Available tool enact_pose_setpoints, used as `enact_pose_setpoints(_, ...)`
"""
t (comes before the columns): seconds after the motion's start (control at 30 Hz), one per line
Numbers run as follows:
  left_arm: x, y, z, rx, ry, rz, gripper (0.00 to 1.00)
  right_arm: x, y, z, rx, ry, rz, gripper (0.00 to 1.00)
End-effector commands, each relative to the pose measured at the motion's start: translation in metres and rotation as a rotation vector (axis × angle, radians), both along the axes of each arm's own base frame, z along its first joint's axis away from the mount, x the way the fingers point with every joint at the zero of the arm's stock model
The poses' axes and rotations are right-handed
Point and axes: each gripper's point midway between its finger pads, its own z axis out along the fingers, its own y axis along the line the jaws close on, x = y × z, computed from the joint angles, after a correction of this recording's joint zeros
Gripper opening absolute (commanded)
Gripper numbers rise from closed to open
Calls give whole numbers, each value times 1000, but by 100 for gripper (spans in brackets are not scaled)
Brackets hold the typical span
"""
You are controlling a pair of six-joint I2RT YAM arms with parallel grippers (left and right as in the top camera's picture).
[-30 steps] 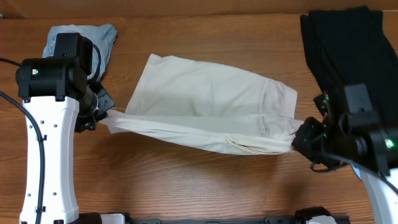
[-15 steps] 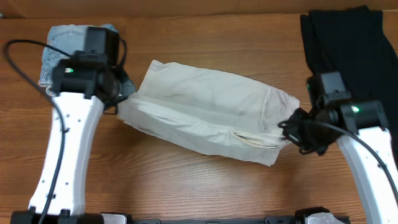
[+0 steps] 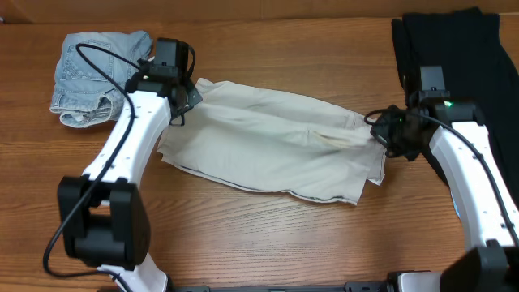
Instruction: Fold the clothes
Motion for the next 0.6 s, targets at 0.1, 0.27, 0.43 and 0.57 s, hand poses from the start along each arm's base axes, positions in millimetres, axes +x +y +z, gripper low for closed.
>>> enact_pose_setpoints(0.1, 26, -5, -36, 12, -24, 9, 13, 34, -20, -24, -79, -41, -20, 7)
enact_pose_setpoints(0.27, 38, -14, -50, -12, -45, -9, 59, 48, -20, -56, -78, 1, -18, 32)
enact_pose_setpoints(0.43, 40, -11, -40, 34, -44, -86, 100, 47, -16, -57, -58, 16, 16, 85)
enact_pose_setpoints(0.57, 31, 3, -8, 76, 12, -133, 100, 45, -11, -28, -23, 10, 71, 88)
